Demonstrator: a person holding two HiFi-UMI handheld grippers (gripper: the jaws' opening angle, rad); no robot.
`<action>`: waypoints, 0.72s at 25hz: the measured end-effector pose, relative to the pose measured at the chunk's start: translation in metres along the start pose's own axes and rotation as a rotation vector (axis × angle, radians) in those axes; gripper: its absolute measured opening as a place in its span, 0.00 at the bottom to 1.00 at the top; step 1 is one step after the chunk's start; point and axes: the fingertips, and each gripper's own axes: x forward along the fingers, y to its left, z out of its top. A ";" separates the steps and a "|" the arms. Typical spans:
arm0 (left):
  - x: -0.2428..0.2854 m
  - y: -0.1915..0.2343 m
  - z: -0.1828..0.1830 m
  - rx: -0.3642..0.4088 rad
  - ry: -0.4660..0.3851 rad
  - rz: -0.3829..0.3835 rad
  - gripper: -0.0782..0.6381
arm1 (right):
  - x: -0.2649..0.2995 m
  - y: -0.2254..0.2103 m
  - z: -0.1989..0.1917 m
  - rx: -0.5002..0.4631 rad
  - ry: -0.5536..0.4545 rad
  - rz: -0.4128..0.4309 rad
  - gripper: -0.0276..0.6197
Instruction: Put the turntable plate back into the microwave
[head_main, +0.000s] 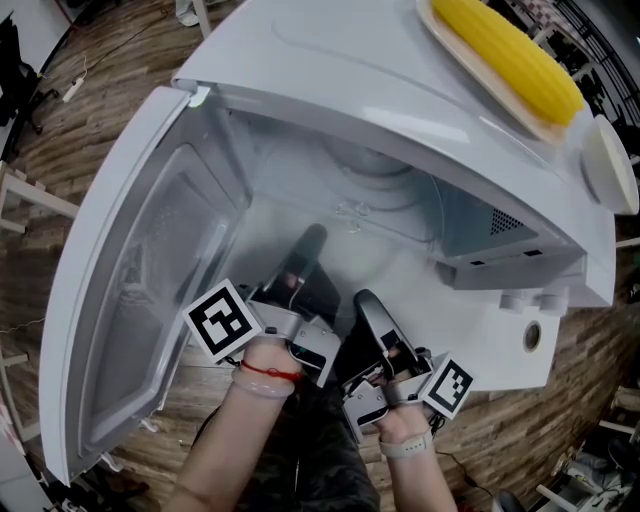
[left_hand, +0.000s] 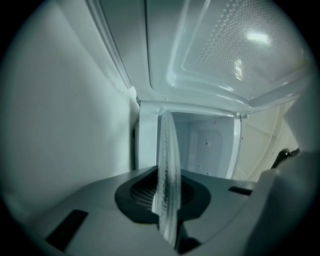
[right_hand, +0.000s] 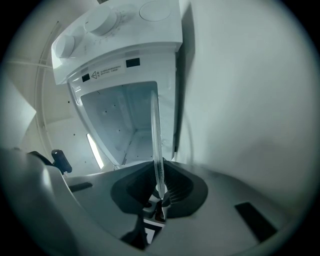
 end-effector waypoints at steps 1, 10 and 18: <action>0.000 0.000 0.000 0.003 0.005 0.002 0.15 | 0.000 0.000 0.000 0.005 -0.004 0.005 0.12; 0.004 -0.001 -0.004 0.032 0.042 0.029 0.15 | 0.004 0.004 0.004 -0.009 -0.026 0.016 0.11; 0.005 -0.006 -0.005 0.039 0.039 0.006 0.18 | 0.005 0.011 0.007 -0.045 -0.035 0.032 0.11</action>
